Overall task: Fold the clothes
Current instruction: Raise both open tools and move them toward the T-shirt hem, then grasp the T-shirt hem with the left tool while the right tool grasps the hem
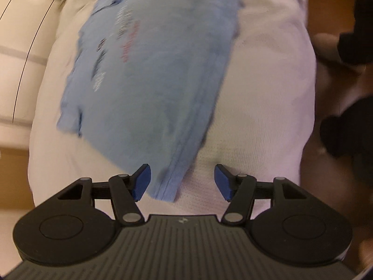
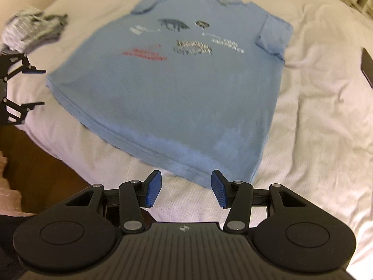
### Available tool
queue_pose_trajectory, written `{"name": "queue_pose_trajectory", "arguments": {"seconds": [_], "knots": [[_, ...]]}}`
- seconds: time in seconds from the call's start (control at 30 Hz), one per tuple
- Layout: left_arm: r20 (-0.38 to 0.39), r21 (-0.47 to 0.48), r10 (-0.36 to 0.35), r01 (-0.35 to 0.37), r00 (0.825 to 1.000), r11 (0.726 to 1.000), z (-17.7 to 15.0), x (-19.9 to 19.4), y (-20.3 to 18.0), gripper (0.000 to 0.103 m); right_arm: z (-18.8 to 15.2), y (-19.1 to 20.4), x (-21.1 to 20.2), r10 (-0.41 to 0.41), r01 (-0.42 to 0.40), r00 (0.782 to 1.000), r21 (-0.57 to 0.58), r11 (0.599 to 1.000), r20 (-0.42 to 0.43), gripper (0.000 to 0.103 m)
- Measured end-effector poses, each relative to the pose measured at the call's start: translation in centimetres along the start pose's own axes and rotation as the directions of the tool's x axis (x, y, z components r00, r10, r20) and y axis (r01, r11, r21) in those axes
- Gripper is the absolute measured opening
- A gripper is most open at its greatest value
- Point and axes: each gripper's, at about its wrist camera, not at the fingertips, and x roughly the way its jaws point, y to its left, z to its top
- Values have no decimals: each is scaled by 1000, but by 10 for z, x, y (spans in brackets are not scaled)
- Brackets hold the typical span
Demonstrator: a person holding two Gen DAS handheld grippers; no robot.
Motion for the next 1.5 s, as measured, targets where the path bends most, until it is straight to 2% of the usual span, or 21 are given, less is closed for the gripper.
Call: {"name": "queue_pose_trajectory", "arguments": {"seconds": [0.13, 0.3, 0.37, 0.4, 0.43, 0.5, 0.53, 0.63, 0.7, 0.77, 0.83, 0.9, 1.03, 1.1, 1.17, 1.27, 1.37, 1.43, 1.5], "knots": [[34, 53, 54, -55, 998, 997, -8, 15, -2, 58, -1, 13, 6, -52, 53, 998, 20, 998, -17, 50], [43, 60, 90, -93, 995, 994, -8, 30, 4, 55, -7, 29, 15, -119, 117, 993, -88, 989, -19, 51], [35, 24, 69, -70, 997, 997, -5, 32, 8, 27, -10, 36, 22, -151, 150, 988, -163, 975, 8, 56], [34, 4, 60, -60, 998, 998, -4, 32, 10, 23, -11, 40, 25, -166, 167, 986, -200, 965, 24, 60], [36, -27, 51, -50, 998, 998, -3, 30, 13, 15, -13, 44, 30, -177, 182, 983, -237, 954, 39, 61], [47, -156, 17, -9, 999, 988, -1, 22, 27, 9, -23, 53, 43, -197, 210, 978, -317, 925, 71, 67], [63, -241, -13, 27, 998, 970, -1, 18, 37, 9, -29, 58, 50, -206, 224, 975, -355, 908, 88, 67], [106, -452, -71, 112, 992, 885, -2, 7, 68, 7, -45, 73, 69, -200, 242, 970, -461, 854, 140, 67], [116, -532, -81, 131, 990, 837, -1, 3, 84, 6, -53, 85, 78, -173, 252, 965, -503, 827, 198, 67], [120, -587, -85, 139, 989, 797, 1, -3, 94, 5, -59, 96, 84, -157, 280, 950, -519, 807, 269, 67], [126, -617, -81, 142, 989, 774, 2, -8, 100, 5, -62, 106, 92, -158, 325, 928, -523, 788, 339, 67], [127, -638, -74, 139, 989, 757, 3, -14, 103, 5, -64, 110, 101, -195, 399, 891, -503, 767, 410, 66], [116, -677, -63, 125, 991, 725, 1, -22, 109, 4, -70, 95, 116, -269, 484, 851, -475, 734, 451, 61], [104, -676, -59, 114, 993, 728, 1, -24, 110, 4, -78, 81, 116, -298, 525, 830, -478, 705, 472, 59], [95, -665, -59, 107, 994, 739, 2, -24, 109, 4, -86, 66, 116, -344, 569, 808, -481, 667, 479, 58], [83, -641, -58, 98, 995, 762, 5, -21, 106, 4, -94, 35, 119, -417, 616, 782, -470, 632, 464, 57], [61, -604, -52, 79, 997, 793, 8, -17, 100, 4, -98, 11, 118, -455, 638, 768, -465, 614, 452, 56], [40, -579, -48, 62, 998, 813, 10, -13, 97, 4, -99, 4, 118, -452, 640, 766, -480, 599, 458, 54], [26, -560, -45, 52, 999, 827, 11, -11, 95, 4, -101, 4, 120, -429, 634, 772, -512, 580, 469, 44]]}}
